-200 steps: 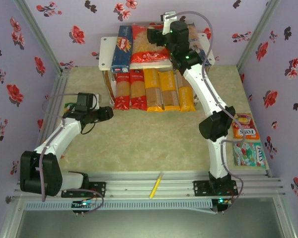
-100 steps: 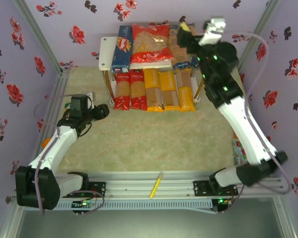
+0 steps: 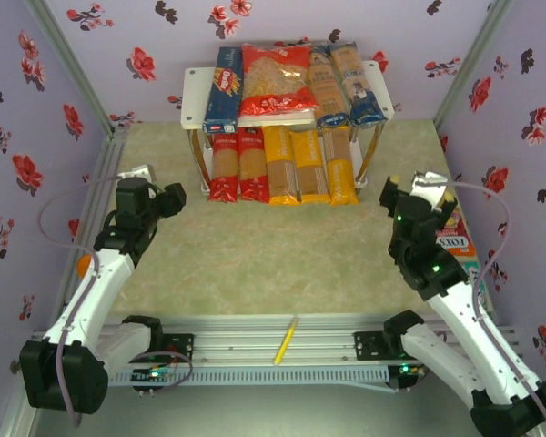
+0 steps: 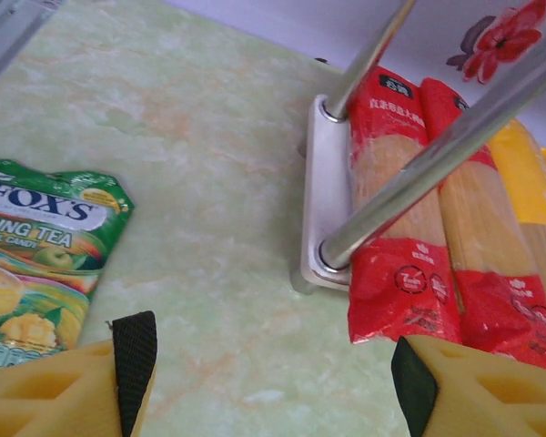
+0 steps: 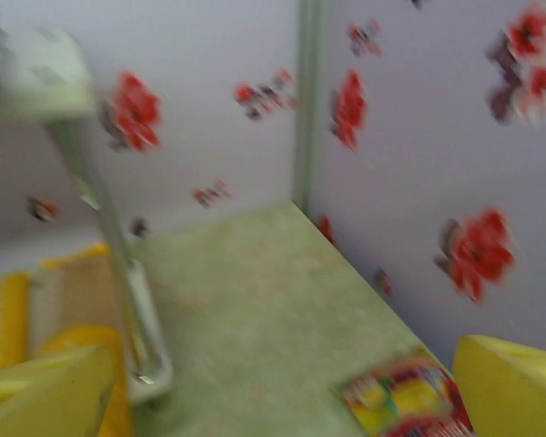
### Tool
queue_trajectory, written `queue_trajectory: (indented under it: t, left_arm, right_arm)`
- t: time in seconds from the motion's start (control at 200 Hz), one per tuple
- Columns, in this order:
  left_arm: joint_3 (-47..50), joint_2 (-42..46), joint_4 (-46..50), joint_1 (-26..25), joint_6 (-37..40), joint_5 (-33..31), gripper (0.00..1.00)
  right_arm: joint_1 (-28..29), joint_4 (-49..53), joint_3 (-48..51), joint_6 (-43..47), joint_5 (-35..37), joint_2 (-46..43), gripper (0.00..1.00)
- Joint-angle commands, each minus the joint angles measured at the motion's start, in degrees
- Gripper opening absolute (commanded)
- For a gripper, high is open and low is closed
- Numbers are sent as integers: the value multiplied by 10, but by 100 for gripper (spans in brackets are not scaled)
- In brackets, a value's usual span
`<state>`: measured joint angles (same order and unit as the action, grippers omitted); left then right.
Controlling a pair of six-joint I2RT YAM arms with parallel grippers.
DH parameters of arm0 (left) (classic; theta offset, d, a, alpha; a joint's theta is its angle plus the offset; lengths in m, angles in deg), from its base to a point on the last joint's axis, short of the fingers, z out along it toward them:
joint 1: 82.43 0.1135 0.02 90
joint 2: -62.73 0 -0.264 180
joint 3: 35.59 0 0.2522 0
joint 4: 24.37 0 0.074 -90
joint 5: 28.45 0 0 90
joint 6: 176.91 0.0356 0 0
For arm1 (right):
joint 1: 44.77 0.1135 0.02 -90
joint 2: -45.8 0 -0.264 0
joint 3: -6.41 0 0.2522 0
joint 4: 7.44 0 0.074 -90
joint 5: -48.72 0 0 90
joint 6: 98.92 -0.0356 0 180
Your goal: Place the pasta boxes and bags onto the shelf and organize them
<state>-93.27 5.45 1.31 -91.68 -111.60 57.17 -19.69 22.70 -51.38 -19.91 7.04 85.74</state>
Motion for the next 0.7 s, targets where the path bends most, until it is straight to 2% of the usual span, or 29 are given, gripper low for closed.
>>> queue_trajectory:
  t: [0.0, 0.165, 0.355, 0.52, 0.695]
  left_arm:
    - [14, 1, -22, 6, 20, -42, 76]
    - [33, -25, -37, 6, 41, -83, 85]
    - [69, -69, -113, 6, 88, -93, 92]
    - [126, -78, -235, 6, 140, -150, 98]
    - [212, -134, -482, 7, 221, -202, 100]
  right_arm:
    - [-21, 47, 34, -72, 62, -25, 98]
    - [-49, 1, 94, -87, 52, -11, 99]
    - [-80, -76, 140, -96, 16, 61, 99]
    - [-96, -107, 145, -104, 2, 126, 99]
    - [-121, -162, 164, -105, -23, 165, 99]
